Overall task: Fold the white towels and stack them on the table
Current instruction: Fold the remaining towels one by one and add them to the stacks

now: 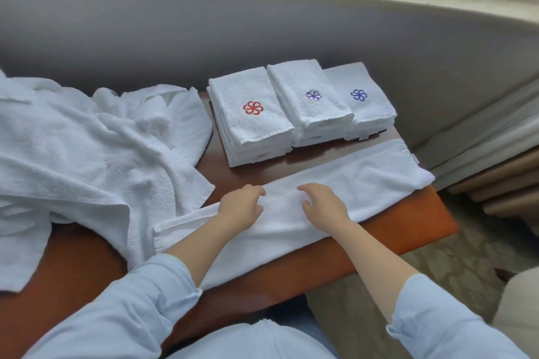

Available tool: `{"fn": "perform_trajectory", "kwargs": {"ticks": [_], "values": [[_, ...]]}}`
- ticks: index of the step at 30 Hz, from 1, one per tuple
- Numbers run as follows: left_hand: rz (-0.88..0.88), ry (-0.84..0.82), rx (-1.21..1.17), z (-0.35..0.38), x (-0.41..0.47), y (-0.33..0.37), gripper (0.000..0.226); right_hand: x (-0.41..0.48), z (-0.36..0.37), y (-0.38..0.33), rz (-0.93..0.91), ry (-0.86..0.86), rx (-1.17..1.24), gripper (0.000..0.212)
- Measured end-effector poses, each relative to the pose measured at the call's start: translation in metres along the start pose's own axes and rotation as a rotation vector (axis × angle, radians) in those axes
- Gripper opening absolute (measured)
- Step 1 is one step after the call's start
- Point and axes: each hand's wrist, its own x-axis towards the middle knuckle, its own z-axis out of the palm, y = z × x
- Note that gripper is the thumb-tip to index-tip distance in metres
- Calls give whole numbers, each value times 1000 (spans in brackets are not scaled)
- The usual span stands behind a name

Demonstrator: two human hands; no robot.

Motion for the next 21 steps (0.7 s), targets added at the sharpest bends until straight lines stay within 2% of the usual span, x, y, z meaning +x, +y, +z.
{"fn": "perform_trajectory", "kwargs": {"ticks": [4, 9, 14, 19, 21], "values": [[-120, -1, -14, 10, 12, 19, 32, 31, -12, 29, -151, -87, -122, 40], [-274, -13, 4, 21, 22, 36, 18, 63, -19, 51, -343, -96, -287, 31], [-405, -31, 48, 21, 28, 53, 12, 82, -26, 64, -434, -128, -347, 22], [-466, 42, 75, 22, 32, 61, 12, 97, -38, 67, -465, -270, -389, 7], [-483, 83, 93, 24, 34, 65, 10, 101, -43, 72, -457, -281, -426, 12]]}}
